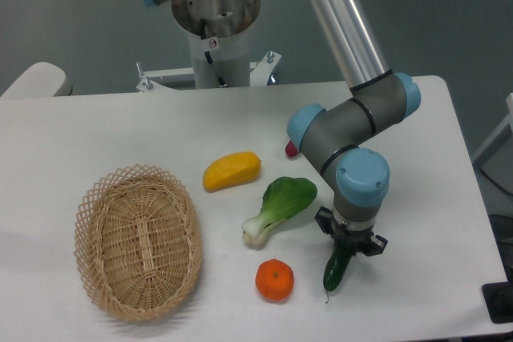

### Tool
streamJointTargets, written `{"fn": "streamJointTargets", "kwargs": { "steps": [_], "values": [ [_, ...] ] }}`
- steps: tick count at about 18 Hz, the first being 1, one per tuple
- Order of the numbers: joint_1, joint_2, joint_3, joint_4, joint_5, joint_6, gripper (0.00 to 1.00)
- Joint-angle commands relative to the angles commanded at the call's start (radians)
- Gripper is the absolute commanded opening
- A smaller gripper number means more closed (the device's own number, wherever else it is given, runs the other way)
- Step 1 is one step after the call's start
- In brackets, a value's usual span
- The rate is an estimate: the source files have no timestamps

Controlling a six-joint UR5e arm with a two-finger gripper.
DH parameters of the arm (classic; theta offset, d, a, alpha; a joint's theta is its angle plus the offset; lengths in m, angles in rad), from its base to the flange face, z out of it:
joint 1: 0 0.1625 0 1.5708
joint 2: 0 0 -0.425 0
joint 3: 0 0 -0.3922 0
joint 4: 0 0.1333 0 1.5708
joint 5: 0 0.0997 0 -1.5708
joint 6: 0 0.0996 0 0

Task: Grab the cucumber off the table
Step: 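Lift the grasped cucumber up off the table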

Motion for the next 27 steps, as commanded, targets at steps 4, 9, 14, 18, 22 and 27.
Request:
{"fn": "streamJointTargets", "kwargs": {
  "steps": [4,9,14,18,22,27],
  "values": [
    [0.0,0.035,0.015,-0.015,0.0,0.028,0.21],
    [0.0,0.107,0.023,-0.119,-0.002,0.041,0.21],
    [-0.043,0.173,0.018,-0.19,-0.009,0.025,0.22],
    [-0.083,0.232,0.008,-0.228,-0.049,-0.057,0.22],
    [-0.087,0.259,0.008,-0.255,-0.103,-0.093,0.22],
    [-0.08,0.287,0.009,-0.276,-0.123,-0.095,0.22]
  ]
}}
